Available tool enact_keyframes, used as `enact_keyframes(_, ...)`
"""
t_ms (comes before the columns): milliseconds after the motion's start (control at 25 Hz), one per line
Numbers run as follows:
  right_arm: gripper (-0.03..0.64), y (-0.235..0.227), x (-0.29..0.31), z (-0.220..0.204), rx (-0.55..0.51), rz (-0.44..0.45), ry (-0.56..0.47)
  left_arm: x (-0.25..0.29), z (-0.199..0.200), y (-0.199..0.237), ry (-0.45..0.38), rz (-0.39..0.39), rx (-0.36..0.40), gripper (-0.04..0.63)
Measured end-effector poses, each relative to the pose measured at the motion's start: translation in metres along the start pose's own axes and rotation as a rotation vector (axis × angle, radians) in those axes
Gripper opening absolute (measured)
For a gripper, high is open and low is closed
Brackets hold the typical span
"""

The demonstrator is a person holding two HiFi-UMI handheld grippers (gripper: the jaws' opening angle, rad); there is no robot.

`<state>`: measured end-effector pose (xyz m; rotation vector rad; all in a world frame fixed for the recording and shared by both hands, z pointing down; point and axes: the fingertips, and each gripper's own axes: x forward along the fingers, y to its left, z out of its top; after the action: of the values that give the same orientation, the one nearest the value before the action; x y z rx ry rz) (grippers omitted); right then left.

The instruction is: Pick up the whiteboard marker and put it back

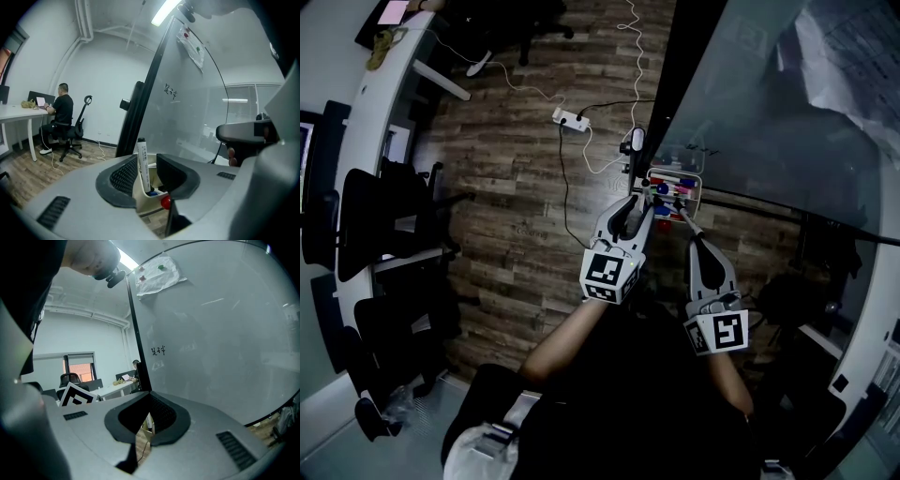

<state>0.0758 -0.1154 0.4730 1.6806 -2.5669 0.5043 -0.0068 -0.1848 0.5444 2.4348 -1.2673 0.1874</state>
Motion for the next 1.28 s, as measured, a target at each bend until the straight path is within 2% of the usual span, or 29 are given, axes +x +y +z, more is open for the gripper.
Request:
enact_keyframes(560, 0.014, 0.001, -0.003, 0.0, -0.002, 0.01, 0.001, -0.01, 0.007, 0.005, -0.03, 0.043, -0.002, 0.112)
enact_keyframes(640, 0.014, 0.001, -0.004, 0.0, -0.003, 0.012, 0.001, -0.011, 0.008, 0.006, -0.035, 0.055, 0.004, 0.068)
enact_keyframes(840, 0.014, 0.001, -0.007, 0.001, -0.006, 0.016, -0.004, -0.015, 0.013, 0.004, -0.054, 0.069, 0.012, 0.011)
enact_keyframes(1280, 0.014, 0.005, -0.023, 0.007, -0.017, 0.031, -0.037, -0.032, 0.026, -0.012, -0.076, 0.08, 0.05, 0.008)
